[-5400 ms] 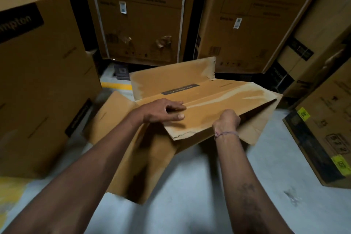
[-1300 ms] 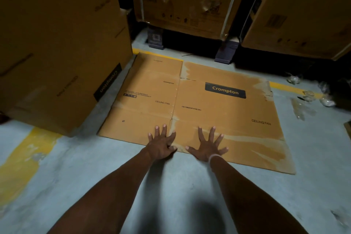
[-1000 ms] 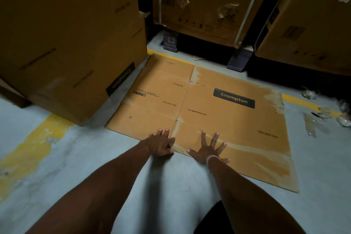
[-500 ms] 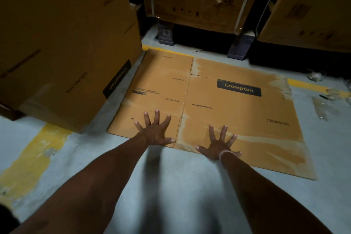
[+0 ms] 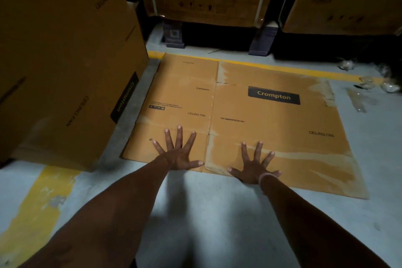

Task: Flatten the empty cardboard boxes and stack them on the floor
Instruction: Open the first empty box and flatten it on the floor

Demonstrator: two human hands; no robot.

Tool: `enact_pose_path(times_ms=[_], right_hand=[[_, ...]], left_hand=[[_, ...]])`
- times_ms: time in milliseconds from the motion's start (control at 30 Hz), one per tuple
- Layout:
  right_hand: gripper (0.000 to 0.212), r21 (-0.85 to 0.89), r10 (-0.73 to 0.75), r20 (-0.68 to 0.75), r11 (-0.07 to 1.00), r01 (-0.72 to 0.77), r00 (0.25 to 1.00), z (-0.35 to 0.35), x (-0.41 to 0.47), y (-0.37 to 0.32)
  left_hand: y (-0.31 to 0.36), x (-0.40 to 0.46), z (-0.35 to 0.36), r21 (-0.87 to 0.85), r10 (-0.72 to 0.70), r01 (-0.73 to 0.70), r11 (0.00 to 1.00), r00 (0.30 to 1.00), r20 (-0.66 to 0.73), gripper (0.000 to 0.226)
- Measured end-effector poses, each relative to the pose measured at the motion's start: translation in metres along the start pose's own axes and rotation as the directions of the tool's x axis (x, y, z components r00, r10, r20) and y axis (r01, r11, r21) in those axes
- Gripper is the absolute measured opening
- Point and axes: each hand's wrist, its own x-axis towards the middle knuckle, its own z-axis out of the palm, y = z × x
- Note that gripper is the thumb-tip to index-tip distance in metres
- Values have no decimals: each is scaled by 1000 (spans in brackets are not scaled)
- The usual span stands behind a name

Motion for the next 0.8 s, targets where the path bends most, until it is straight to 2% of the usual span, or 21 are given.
enact_pose_path(times_ms=[167,300,433,667,800], right_hand=[[120,11,-19,-66,1000,19,998,-3,3,-1],[141,-34,5,-141,999,-10,990,-12,3,1],[161,-1,32,-69,999,-32,997,-20,13,6],[168,16,105,42,994,-105,994,-30,23,-2],[168,47,70,121,996,-76,990,-41,24,-5]], left_hand=[[1,0,-8,1,-17,17,1000,998,68,125],[4,-4,-12,2,-19,19,1000,996,86,127],[5,-4,-16,-11,-17,19,1000,993,114,128],[5,-4,-20,-58,3,5,998,991,133,128],[6,-2,-26,-83,5,10,996,984,180,127]])
